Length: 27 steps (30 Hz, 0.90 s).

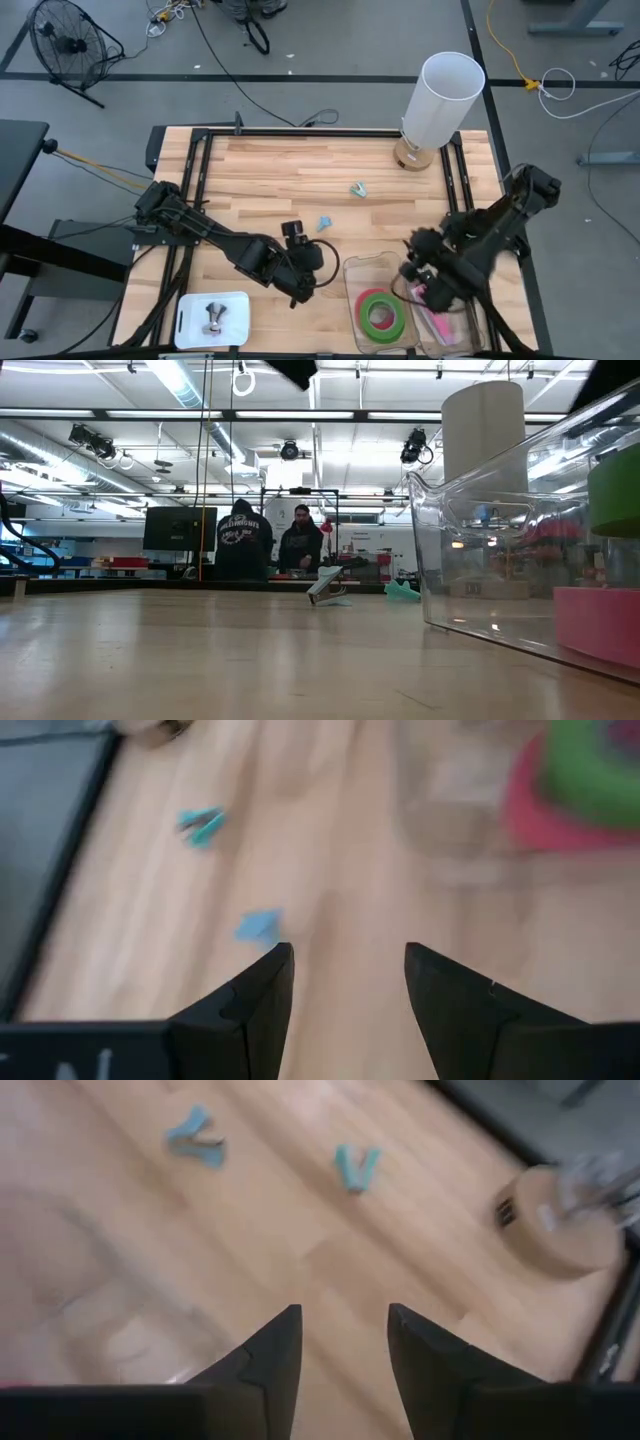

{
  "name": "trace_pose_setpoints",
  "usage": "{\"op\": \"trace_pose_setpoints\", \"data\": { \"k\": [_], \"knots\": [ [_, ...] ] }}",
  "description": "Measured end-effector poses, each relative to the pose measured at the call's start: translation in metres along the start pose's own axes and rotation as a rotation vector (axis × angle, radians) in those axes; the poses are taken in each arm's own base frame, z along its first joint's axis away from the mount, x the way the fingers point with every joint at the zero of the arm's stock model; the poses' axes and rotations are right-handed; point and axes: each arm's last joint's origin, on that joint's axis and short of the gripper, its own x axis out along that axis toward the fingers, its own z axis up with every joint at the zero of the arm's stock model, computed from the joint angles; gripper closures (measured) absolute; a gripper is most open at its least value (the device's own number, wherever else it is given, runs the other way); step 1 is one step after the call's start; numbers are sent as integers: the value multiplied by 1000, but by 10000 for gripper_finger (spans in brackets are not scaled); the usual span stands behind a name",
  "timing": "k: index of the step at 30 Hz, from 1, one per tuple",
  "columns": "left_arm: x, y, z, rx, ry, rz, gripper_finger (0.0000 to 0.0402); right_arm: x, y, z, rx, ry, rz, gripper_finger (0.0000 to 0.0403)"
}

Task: Pick and place Stapler, Stapler remover, tape
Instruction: Put the blue staple remover into the white bin

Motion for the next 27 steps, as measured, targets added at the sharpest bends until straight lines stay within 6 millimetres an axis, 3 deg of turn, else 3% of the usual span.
{"op": "trace_pose_setpoints", "data": {
  "k": [7,16,21,27],
  "knots": [
    [0,14,-13,-41,86,173,204,43,-5,41,-4,66,-118,254],
    [-2,14,-16,-50,82,211,204,120,-11,99,39,114,13,254],
    [-11,3,-23,-36,78,195,204,160,-25,109,84,109,95,254],
    [-26,-13,-32,0,62,163,204,191,-43,107,146,123,102,242]
  ]
}}
